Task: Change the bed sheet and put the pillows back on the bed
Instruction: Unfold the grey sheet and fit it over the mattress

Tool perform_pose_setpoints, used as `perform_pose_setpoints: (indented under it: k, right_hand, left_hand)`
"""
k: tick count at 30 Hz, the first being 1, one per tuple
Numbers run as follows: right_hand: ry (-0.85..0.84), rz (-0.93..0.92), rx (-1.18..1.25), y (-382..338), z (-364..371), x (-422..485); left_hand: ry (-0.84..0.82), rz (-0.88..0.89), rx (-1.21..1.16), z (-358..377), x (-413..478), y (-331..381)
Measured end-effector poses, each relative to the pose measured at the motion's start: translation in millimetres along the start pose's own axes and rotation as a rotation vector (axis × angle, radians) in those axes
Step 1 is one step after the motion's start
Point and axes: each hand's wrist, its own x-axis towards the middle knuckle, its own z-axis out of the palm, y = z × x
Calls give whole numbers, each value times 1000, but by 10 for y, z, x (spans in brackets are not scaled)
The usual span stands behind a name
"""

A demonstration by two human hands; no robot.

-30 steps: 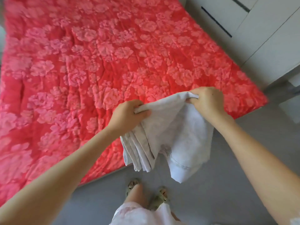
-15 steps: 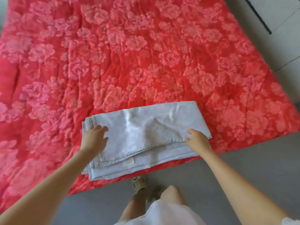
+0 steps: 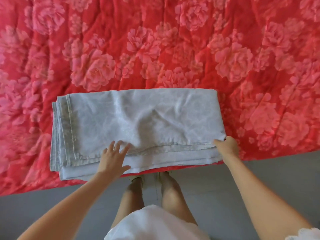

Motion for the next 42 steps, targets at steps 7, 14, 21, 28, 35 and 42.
perform_pose_setpoints:
  k: [7, 14, 21, 28, 35, 42]
  right_hand:
    - [-184, -151, 585, -1187, -512, -28]
    - [-236, -221, 799, -2821, -838, 214]
    - [-308, -527, 652, -3359, -837, 370]
    - [-395, -781, -675, -1707, 238, -189]
    - [-541, -849, -1344, -319, 974, -648]
    - [-368, -1111, -1202, -320, 909, -536]
  left_hand:
    - [-2, -77, 30, 211, 119, 93]
    - [546, -289, -400, -879, 459, -555]
    - [927, -525, -240, -2566, 1052, -1315]
    - [514, -502, -421, -966, 511, -972]
    - [34, -134, -283, 351, -235, -521]
    - [78, 36, -11, 539, -167, -293]
